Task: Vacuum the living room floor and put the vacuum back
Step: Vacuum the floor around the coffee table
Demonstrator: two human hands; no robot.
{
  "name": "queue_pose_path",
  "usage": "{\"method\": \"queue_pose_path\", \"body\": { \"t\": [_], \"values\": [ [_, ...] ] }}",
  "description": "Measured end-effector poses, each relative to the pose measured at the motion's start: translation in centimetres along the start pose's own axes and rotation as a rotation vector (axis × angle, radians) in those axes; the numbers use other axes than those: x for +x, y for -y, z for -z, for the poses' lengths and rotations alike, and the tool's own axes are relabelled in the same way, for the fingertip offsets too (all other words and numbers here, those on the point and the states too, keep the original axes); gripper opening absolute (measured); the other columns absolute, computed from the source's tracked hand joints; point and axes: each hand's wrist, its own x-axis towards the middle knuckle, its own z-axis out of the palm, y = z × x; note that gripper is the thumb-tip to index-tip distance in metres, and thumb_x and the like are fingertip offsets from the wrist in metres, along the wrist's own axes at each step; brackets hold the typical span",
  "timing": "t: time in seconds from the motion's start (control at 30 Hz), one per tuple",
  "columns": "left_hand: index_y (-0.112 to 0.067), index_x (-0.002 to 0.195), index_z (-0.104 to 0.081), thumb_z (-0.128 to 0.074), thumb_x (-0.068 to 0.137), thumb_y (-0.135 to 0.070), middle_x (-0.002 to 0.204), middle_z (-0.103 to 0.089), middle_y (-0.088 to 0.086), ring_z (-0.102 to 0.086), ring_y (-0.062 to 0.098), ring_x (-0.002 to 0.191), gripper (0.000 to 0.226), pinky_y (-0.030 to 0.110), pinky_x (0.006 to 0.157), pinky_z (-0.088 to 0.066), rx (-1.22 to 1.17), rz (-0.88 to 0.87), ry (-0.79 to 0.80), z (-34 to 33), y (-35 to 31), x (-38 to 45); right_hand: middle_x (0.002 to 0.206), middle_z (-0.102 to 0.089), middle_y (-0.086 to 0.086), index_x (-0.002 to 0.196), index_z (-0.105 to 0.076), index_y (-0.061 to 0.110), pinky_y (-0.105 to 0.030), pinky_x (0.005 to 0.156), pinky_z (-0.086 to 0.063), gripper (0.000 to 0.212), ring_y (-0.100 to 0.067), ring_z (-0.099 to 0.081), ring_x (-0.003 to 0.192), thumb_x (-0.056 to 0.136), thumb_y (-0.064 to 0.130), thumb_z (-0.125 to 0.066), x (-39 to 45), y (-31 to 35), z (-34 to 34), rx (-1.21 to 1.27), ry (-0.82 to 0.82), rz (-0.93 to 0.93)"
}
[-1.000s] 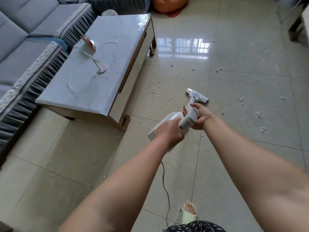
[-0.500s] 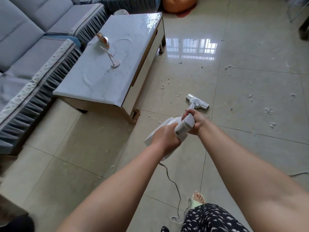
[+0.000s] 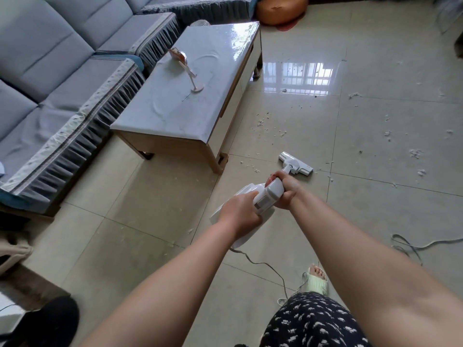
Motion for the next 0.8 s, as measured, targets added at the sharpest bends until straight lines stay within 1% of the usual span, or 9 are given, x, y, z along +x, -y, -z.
{"method": "queue_pose_path", "body": {
  "t": [0.17, 0.3, 0.4, 0.53, 0.63, 0.73, 0.8],
  "values": [
    [-0.023, 0.094, -0.057, -0.058, 0.079, -0.027, 0.088, -0.065, 0.004, -0.054, 0.028, 0.075, 0.015, 0.03, 0.06, -0.038, 0.019, -0.004, 0.015, 0.1, 2.2, -5.4, 0.046, -0.05, 0.0, 0.061, -0.045, 0.015, -0.019, 0.036, -0.045, 0.026, -0.011, -0.05, 0.034, 0.085, 0.01, -0.053, -1.5, -5.7, 0.8, 0.007, -0.017, 0.006],
    [-0.022, 0.092, -0.055, -0.058, 0.081, -0.027, 0.086, -0.063, 0.003, -0.052, 0.026, 0.074, 0.012, 0.03, 0.06, -0.035, 0.017, -0.015, 0.015, 0.1, 3.4, -9.1, 0.046, -0.051, 0.0, 0.061, -0.047, 0.014, -0.019, 0.037, -0.045, 0.026, -0.011, -0.051, 0.034, 0.085, 0.012, -0.056, -2.6, -9.3, 1.3, 0.019, -0.038, -0.001],
    [-0.02, 0.098, -0.059, -0.059, 0.082, -0.027, 0.091, -0.065, 0.005, -0.057, 0.028, 0.079, 0.018, 0.031, 0.061, -0.042, 0.036, -0.028, 0.029, 0.3, 4.4, -11.6, 0.047, -0.054, 0.0, 0.063, -0.049, 0.014, -0.02, 0.038, -0.046, 0.024, -0.012, -0.053, 0.035, 0.084, 0.014, -0.059, -3.2, -11.9, 1.7, 0.033, -0.063, -0.012],
    [-0.02, 0.103, -0.06, -0.06, 0.083, -0.03, 0.095, -0.066, 0.004, -0.059, 0.027, 0.085, 0.022, 0.035, 0.069, -0.05, 0.055, -0.024, 0.06, 1.4, 5.9, -14.1, 0.048, -0.055, 0.001, 0.063, -0.051, 0.014, -0.02, 0.039, -0.046, 0.022, -0.012, -0.053, 0.035, 0.083, 0.015, -0.062, -4.1, -15.1, 1.4, 0.098, -0.085, -0.017],
    [-0.023, 0.106, -0.061, -0.061, 0.082, -0.031, 0.099, -0.066, 0.004, -0.058, 0.027, 0.086, 0.025, 0.033, 0.068, -0.048, 0.08, -0.01, 0.076, 2.5, 7.0, -15.6, 0.047, -0.055, 0.0, 0.061, -0.052, 0.014, -0.02, 0.04, -0.046, 0.023, -0.013, -0.052, 0.035, 0.081, 0.016, -0.063, -4.9, -17.1, 0.6, 0.113, -0.13, -0.031],
    [-0.026, 0.11, -0.062, -0.06, 0.08, -0.031, 0.099, -0.067, 0.003, -0.056, 0.024, 0.082, 0.03, 0.03, 0.064, -0.042, 0.11, -0.017, 0.09, 3.3, 8.1, -16.9, 0.045, -0.053, -0.001, 0.06, -0.05, 0.014, -0.021, 0.041, -0.047, 0.026, -0.012, -0.053, 0.039, 0.082, 0.016, -0.065, -5.6, -18.8, -0.2, 0.136, -0.179, -0.032],
    [-0.028, 0.1, -0.061, -0.06, 0.078, -0.029, 0.097, -0.068, 0.003, -0.053, 0.022, 0.078, 0.022, 0.029, 0.062, -0.038, 0.142, -0.011, 0.096, 3.6, 8.9, -17.7, 0.045, -0.053, 0.0, 0.058, -0.049, 0.014, -0.021, 0.041, -0.048, 0.029, -0.01, -0.052, 0.043, 0.083, 0.015, -0.065, -6.1, -19.9, -0.6, 0.161, -0.185, -0.037]
  ]
}}
